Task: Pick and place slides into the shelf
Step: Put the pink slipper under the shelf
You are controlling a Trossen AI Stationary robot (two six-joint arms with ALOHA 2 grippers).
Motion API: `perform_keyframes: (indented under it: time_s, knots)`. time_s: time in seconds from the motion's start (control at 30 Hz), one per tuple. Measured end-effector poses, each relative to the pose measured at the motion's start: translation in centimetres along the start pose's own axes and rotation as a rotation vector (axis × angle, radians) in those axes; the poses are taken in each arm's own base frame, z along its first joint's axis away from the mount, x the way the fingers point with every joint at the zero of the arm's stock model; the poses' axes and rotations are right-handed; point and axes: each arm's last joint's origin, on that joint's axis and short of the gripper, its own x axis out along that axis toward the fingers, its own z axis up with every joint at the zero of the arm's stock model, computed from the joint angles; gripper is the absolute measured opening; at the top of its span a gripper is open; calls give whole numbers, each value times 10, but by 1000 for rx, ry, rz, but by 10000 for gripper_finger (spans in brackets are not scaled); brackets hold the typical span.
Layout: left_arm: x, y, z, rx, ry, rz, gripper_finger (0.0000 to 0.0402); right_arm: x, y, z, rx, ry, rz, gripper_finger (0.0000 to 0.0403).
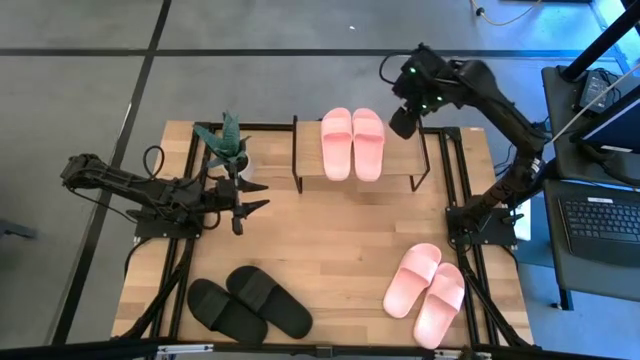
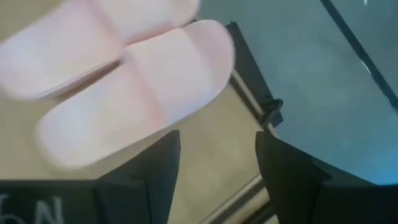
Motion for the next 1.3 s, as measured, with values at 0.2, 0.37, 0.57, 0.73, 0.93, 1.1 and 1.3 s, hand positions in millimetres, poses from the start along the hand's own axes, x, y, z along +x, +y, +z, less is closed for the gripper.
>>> perform_keyframes:
  time_s: [0.2,0.37,0.57,0.73,0.93,1.1,1.3]
  knots:
    - [0,0,0,2,4,0,166,-56,43,-16,-23,-91,96,210]
    - [0,0,0,2,4,0,166,-93,81,-42,-44,-165,237,210]
    - [0,0,-1,3,6,0,166,-115,129,-67,-74,-156,375,210]
    - [0,0,-4,19,39,0,166,-98,176,-97,-81,6,385,210]
    - [0,0,-4,20,41,0,166,-62,225,-154,-41,217,257,210]
    - [0,0,-4,19,41,0,166,-45,256,-206,11,297,232,210]
    - [0,0,-4,19,41,-1,166,-36,285,-254,117,378,352,210]
